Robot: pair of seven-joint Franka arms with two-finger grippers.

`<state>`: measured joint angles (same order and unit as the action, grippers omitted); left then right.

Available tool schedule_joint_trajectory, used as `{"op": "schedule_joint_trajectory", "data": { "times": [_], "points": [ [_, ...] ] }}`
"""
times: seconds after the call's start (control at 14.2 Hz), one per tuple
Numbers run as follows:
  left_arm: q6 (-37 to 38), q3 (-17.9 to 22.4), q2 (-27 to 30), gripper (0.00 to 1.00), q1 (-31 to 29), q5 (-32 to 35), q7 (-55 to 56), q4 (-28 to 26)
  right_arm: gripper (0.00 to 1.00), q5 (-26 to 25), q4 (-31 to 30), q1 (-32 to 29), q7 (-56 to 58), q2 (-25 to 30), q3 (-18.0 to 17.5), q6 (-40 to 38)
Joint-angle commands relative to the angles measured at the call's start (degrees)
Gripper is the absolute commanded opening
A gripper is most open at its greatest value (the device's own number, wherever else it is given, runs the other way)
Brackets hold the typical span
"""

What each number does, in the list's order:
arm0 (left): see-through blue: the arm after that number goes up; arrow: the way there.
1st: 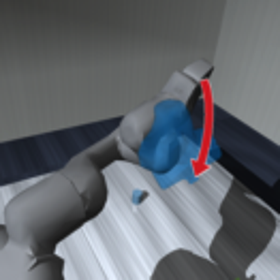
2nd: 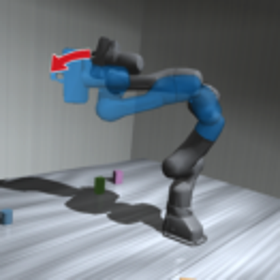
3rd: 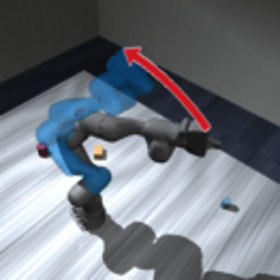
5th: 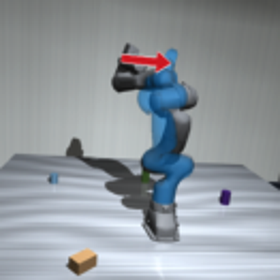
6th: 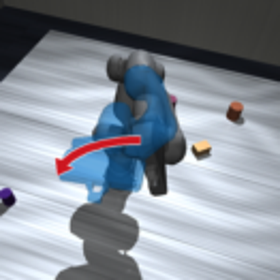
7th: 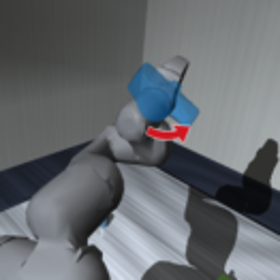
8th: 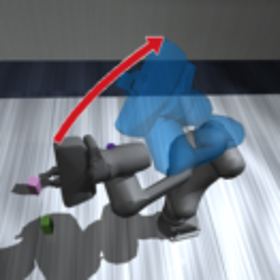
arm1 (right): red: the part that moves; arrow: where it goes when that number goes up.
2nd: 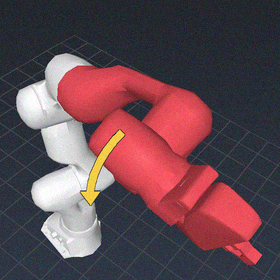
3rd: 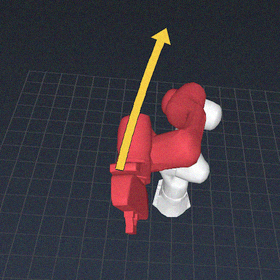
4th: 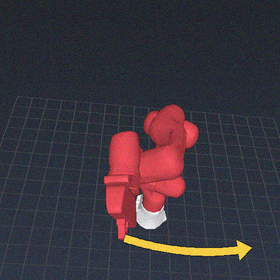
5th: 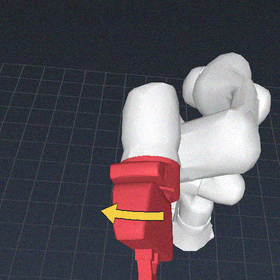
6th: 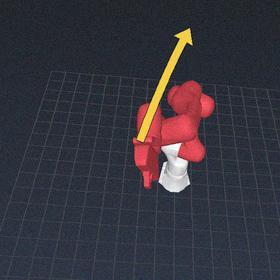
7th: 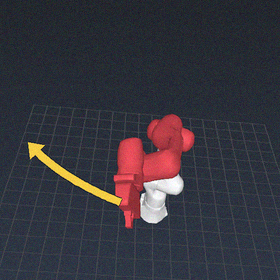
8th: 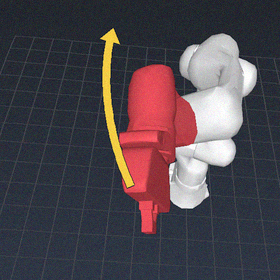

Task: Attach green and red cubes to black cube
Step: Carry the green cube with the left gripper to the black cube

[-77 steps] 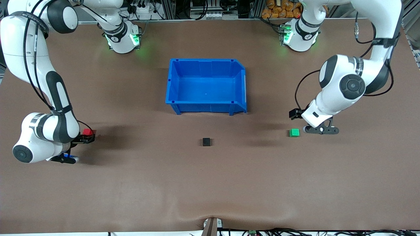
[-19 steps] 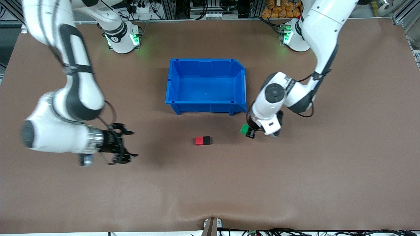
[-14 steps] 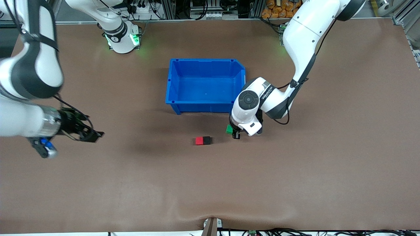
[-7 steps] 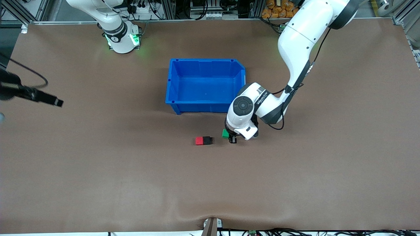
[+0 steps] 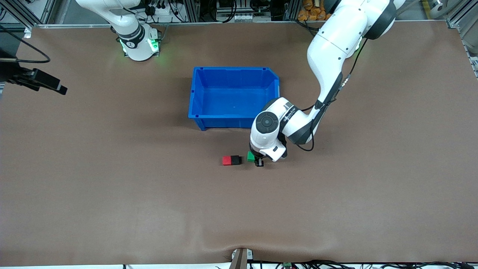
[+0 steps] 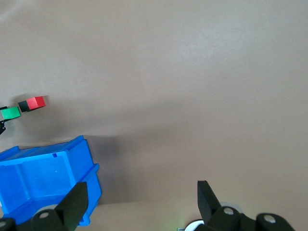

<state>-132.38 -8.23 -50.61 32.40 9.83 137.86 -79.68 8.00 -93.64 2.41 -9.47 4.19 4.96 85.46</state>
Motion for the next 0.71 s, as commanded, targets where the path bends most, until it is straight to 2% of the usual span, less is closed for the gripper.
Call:
{"op": "schedule_joint_trajectory", "data": {
  "times": [0.0, 0.14, 0.64],
  "points": [
    [1.42, 2.08, -2.38, 0.0, 2.32, 0.46, 3.37, 4.18, 1.0, -2.45, 6.23, -1.17, 0.24, -1.17, -2.85, -2.02],
    [1.42, 1.99, -2.74, 0.0, 2.4, 0.46, 4.43, 4.89, 1.0, -2.46, 11.8, -1.88, 0.16, -4.61, -2.68, -6.52],
    [1.16, 1.99, -3.35, 0.0, 3.46, 0.37, 5.66, 6.38, 1.0, -4.47, 11.03, -2.58, 0.77, -4.63, -2.24, -8.64]
  ]
}}
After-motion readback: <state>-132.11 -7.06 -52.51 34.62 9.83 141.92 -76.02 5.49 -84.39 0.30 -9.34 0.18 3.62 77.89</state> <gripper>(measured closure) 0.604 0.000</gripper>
